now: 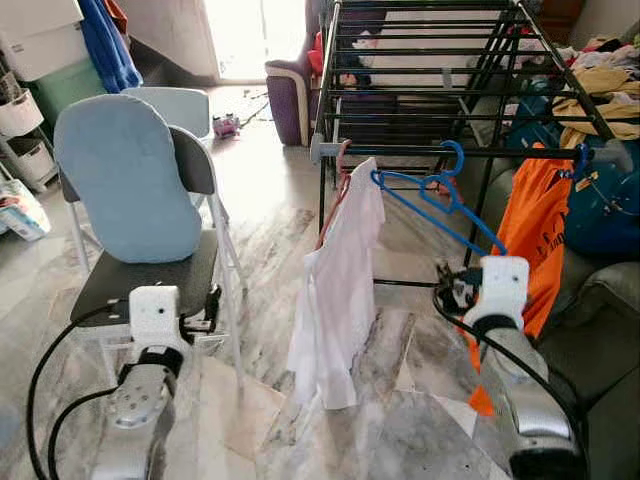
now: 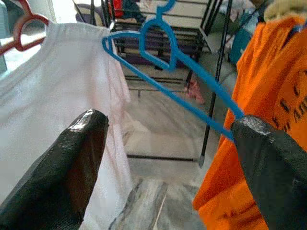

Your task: Hang hanger

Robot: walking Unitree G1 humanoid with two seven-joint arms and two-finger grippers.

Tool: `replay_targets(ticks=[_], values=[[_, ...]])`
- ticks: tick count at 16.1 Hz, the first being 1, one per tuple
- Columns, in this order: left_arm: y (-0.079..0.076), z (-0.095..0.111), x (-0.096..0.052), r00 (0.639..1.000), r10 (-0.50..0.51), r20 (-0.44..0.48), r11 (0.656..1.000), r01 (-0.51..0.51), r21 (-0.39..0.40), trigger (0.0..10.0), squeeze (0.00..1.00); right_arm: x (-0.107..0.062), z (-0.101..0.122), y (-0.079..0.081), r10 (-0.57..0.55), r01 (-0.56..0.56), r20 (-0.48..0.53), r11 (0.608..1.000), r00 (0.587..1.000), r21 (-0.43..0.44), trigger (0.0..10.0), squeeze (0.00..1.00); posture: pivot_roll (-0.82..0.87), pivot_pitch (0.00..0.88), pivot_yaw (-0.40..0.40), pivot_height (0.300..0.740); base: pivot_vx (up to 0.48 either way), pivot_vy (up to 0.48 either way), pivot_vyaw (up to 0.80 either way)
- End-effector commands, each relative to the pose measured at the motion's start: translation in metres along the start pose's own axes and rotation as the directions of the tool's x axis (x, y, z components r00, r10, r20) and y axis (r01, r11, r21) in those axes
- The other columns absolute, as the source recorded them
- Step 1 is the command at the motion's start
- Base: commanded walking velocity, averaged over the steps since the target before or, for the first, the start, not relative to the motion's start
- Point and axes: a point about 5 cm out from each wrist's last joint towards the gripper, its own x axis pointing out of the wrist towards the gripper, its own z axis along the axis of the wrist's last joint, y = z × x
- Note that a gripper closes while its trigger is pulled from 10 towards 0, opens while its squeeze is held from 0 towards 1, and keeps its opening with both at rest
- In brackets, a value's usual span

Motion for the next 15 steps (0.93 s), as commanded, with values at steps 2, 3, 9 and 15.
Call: replay_targets(ticks=[2, 3, 9, 15], values=[[0.0, -0.002, 0.001, 1.0, 0.004, -0.01, 1.0, -0.004, 0.009, 10.0, 0.0, 0.002, 0.002, 0.008, 0.039, -0.038, 0.017, 0.996, 0.999, -0.081, 10.0, 0.0, -0.05, 0.0, 0.019, 0.74, 0.0, 0.0, 0.8], [-0.002, -0.002, 0.001, 1.0, 0.003, -0.01, 1.0, -0.003, 0.008, 10.0, 0.0, 0.002, 0.003, 0.011, 0.041, -0.04, 0.017, 0.997, 0.999, -0.063, 10.0, 0.0, -0.05, 0.0, 0.016, 0.74, 0.0, 0.0, 0.8], [-0.006, -0.001, 0.002, 1.0, 0.0, -0.006, 1.0, 0.0, 0.021, 10.0, 0.0, 0.007, 0.006, 0.016, 0.051, -0.049, 0.024, 0.997, 0.998, -0.054, 10.0, 0.0, -0.04, 0.0, 0.019, 0.74, 0.0, 0.0, 0.8], [-0.01, 0.001, 0.007, 1.0, 0.018, -0.003, 0.999, -0.018, 0.042, 10.0, 0.0, 0.013, 0.014, 0.024, 0.065, -0.063, 0.049, 0.997, 0.997, -0.042, 10.0, 0.0, -0.06, 0.0, 0.02, 0.74, 0.0, 0.0, 0.8]])
